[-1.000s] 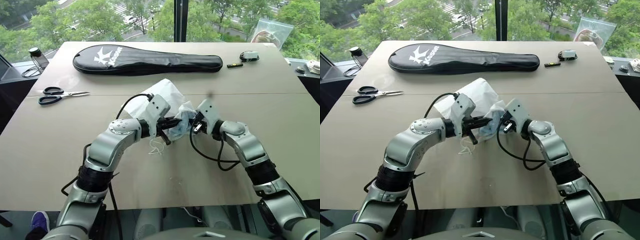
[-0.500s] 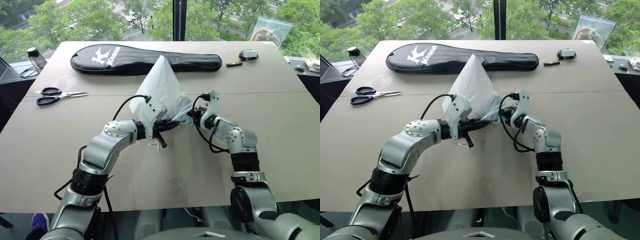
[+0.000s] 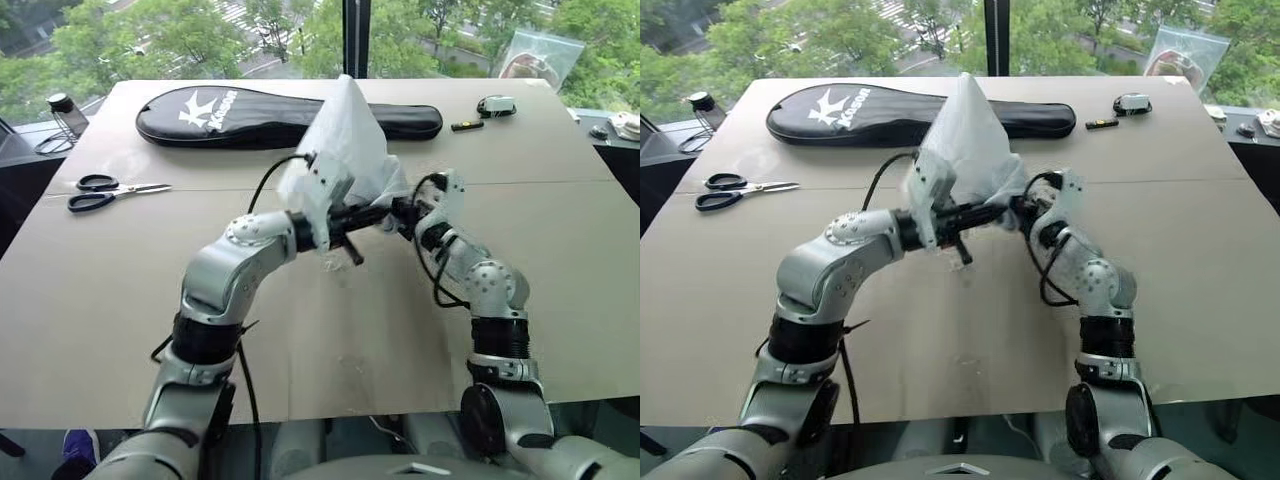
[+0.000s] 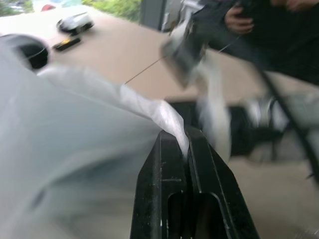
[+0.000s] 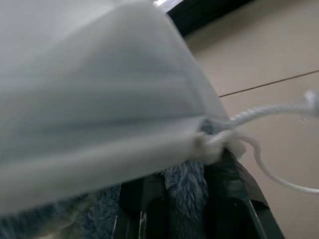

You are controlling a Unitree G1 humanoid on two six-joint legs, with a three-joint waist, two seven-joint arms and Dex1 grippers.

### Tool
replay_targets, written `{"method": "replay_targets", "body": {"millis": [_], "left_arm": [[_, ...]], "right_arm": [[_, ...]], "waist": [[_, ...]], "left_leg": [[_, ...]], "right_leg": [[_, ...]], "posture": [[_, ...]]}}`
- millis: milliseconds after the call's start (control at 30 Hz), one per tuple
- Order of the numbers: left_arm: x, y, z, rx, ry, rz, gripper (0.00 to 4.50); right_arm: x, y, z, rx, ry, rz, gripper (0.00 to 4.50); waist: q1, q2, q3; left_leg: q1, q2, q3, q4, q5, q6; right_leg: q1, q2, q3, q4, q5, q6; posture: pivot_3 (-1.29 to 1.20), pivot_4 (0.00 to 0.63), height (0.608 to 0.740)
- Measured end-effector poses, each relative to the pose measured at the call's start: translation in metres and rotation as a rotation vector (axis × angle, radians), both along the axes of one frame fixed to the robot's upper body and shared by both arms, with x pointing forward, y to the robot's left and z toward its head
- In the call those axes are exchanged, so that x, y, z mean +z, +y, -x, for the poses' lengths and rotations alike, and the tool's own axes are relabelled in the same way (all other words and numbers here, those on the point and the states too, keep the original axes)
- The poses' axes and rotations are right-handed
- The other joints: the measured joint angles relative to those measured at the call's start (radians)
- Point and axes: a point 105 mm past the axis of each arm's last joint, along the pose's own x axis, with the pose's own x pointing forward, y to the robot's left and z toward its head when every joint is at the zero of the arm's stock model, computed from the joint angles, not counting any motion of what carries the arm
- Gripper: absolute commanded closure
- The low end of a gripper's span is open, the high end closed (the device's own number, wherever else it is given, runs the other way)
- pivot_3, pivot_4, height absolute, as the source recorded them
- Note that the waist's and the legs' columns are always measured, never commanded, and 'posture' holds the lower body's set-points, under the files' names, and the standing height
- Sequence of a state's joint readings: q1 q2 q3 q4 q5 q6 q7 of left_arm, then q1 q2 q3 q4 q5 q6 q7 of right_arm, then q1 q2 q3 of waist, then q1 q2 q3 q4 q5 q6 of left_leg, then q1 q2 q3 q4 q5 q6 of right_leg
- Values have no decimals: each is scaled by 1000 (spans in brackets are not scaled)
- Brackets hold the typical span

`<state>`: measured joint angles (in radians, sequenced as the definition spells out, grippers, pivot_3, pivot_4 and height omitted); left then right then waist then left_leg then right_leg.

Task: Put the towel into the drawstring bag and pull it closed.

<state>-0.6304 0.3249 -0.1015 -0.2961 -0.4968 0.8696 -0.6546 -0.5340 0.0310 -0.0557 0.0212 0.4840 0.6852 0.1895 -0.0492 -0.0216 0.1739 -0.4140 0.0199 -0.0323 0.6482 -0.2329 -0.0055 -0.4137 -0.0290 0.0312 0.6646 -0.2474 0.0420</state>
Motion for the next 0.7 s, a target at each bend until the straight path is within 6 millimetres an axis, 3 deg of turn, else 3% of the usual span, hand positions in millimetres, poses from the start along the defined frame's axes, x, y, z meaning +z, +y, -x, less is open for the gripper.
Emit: {"method": "replay_targets", "body": {"millis": [67,133,333,433,533,633,700], "left_arm": [[-3,-3,2,-10,25,-2,4500],[-8,-4,3,-16,62,0,4500],[-3,-4,7,-32,52,36,4500],[-7,-2,8,-43,54,69,4500],[-7,17,-11,83,63,82,4500],[-1,21,-22,129,66,111,4500],[9,18,-27,133,54,132,4500]], "right_arm": [[-2,5,2,19,-104,161,4317],[2,8,4,24,-156,170,4317],[5,3,2,8,35,-245,4317],[7,-8,5,28,80,-318,4317],[15,-23,20,78,41,-274,4317],[14,-32,30,99,27,-210,4317],[9,-32,41,158,5,-47,4318]], "waist": [[2,0,0],[7,0,0],[13,0,0],[18,0,0],[19,0,0],[17,0,0],[16,0,0]], "left_leg": [[-1,0,-1,0,0,0],[-1,0,-1,0,0,0],[-1,1,-2,1,0,0],[-2,0,-2,1,0,0],[-2,-1,-2,1,0,0],[-2,-1,-2,1,0,0],[-2,-2,-2,2,0,0]], "right_leg": [[-1,0,-1,0,0,0],[0,0,-1,0,0,0],[0,-1,-2,1,0,0],[0,-2,-3,1,0,0],[0,-2,-3,1,0,0],[0,-1,-3,1,0,0],[0,-2,-3,0,0,0]], "posture": [[0,150,740],[0,150,740],[0,150,740],[0,150,740],[0,150,740],[0,150,740],[0,150,740]]}}
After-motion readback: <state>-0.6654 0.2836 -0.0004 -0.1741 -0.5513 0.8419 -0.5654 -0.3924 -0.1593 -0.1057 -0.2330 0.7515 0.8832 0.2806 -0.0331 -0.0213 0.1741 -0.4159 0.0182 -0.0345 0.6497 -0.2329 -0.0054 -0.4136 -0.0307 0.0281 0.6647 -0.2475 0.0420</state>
